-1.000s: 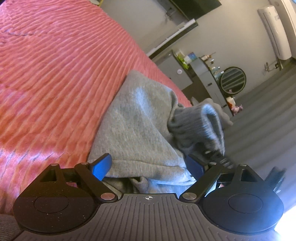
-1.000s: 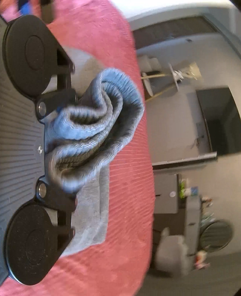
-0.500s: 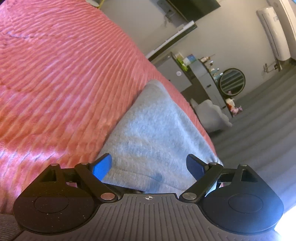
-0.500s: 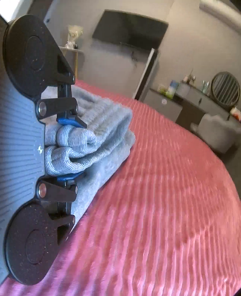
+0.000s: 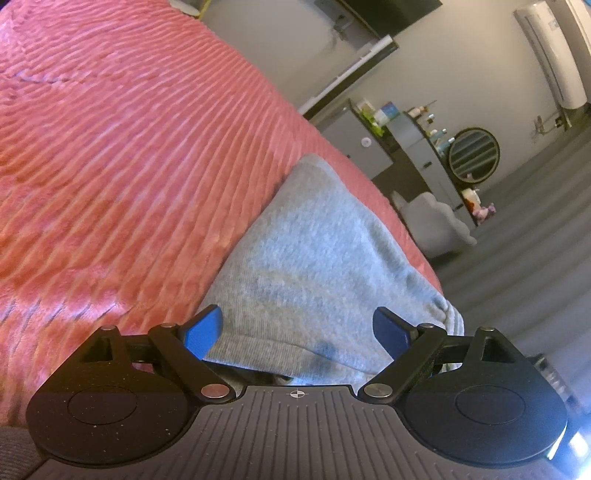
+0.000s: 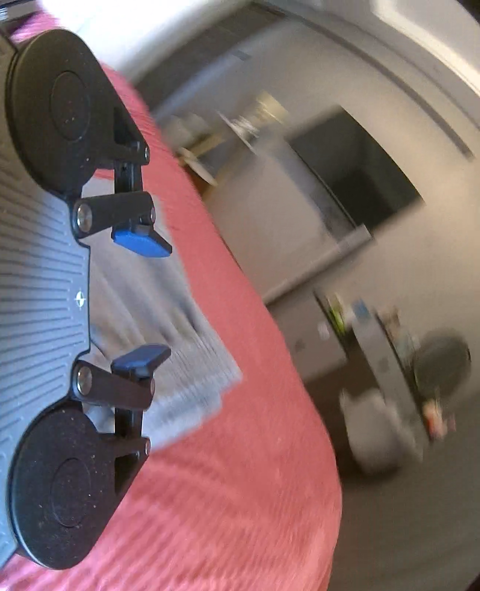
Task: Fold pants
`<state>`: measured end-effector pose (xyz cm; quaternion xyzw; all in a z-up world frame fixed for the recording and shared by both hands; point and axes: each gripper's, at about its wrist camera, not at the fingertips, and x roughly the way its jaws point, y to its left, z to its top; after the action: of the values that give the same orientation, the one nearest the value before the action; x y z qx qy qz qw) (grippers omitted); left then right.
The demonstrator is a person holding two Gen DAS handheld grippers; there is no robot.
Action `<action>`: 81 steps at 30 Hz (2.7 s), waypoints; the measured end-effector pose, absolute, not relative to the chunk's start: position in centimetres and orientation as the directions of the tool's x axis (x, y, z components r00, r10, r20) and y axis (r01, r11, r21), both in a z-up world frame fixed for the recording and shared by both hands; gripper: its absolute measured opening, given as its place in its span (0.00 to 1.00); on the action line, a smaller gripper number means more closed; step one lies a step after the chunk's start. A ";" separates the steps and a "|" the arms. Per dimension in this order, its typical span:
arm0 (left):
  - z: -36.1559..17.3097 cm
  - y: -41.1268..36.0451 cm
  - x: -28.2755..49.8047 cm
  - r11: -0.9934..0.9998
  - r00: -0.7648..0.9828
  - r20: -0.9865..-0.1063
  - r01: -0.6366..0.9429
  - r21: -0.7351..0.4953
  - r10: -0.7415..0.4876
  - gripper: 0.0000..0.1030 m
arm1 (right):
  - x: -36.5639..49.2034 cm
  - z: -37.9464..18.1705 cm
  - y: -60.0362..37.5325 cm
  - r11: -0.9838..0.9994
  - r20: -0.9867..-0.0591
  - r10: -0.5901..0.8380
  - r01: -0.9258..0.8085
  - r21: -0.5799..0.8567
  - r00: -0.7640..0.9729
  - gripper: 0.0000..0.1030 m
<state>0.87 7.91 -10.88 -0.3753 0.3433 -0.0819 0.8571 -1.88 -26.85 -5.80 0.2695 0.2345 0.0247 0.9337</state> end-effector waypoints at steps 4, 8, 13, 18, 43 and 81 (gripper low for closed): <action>-10.9 7.8 0.9 0.715 0.747 -0.539 -0.125 -0.688 -0.389 0.90 | -0.9 -9.3 -25.1 0.891 -0.572 0.203 0.092 0.445 0.795 0.35; -10.7 7.5 1.0 0.739 0.739 -0.562 -0.131 -0.661 -0.372 0.90 | -1.9 -10.6 -25.3 0.883 -0.630 0.202 0.139 0.448 0.750 0.22; -9.2 5.5 1.8 0.826 0.708 -0.609 -0.063 -0.560 -0.358 0.91 | -1.9 -10.5 -25.3 0.898 -0.624 0.203 0.110 0.425 0.754 0.22; -6.8 2.4 2.9 0.889 0.733 -0.579 0.076 -0.452 -0.357 0.92 | -2.6 -11.2 -25.5 0.871 -0.580 0.233 0.098 0.482 0.781 0.31; -11.0 0.7 5.5 0.945 0.635 -0.718 0.060 -0.322 -0.285 0.99 | -4.2 -10.0 -35.5 0.715 -0.578 0.200 0.285 0.638 0.791 0.94; -14.2 4.2 19.2 0.735 0.349 -0.647 0.300 -0.608 -0.678 1.00 | 7.8 -18.3 -38.7 0.580 -0.503 0.696 0.013 0.815 0.513 0.95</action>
<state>19.20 4.22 -14.20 -0.1963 0.4814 -0.3065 0.7973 7.83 -38.65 -18.25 0.4016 0.4412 0.2213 0.7714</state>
